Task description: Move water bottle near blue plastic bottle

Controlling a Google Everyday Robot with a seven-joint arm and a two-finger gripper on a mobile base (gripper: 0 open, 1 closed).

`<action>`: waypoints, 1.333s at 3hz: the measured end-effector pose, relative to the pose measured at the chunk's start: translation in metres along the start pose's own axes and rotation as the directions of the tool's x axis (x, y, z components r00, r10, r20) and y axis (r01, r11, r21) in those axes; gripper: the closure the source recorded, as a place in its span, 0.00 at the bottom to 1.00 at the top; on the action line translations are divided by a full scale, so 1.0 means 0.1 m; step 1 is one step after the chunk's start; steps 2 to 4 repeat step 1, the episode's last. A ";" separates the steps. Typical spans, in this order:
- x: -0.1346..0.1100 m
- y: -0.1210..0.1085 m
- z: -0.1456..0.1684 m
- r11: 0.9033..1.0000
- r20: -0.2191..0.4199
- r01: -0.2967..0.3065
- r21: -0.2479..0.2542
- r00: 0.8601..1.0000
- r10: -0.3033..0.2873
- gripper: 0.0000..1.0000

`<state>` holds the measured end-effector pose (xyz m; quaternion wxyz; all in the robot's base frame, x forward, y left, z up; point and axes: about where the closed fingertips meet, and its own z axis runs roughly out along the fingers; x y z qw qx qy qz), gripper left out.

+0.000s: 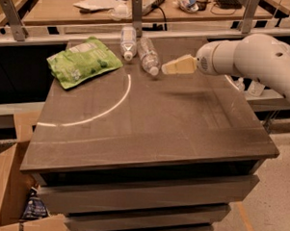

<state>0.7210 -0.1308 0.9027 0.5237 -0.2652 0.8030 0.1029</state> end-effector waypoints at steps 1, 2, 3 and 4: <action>0.00 0.00 0.00 1.000 0.000 0.000 0.000 1.000 0.000 0.00; 0.00 0.00 0.00 1.000 0.000 0.000 0.000 1.000 0.000 0.00; 0.00 0.00 0.00 1.000 0.000 0.000 0.000 1.000 0.000 0.00; 0.00 0.00 0.00 1.000 0.000 0.000 0.000 1.000 0.000 0.00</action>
Offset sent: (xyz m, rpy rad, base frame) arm 0.0000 0.0000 0.0000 0.0000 0.0000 0.0000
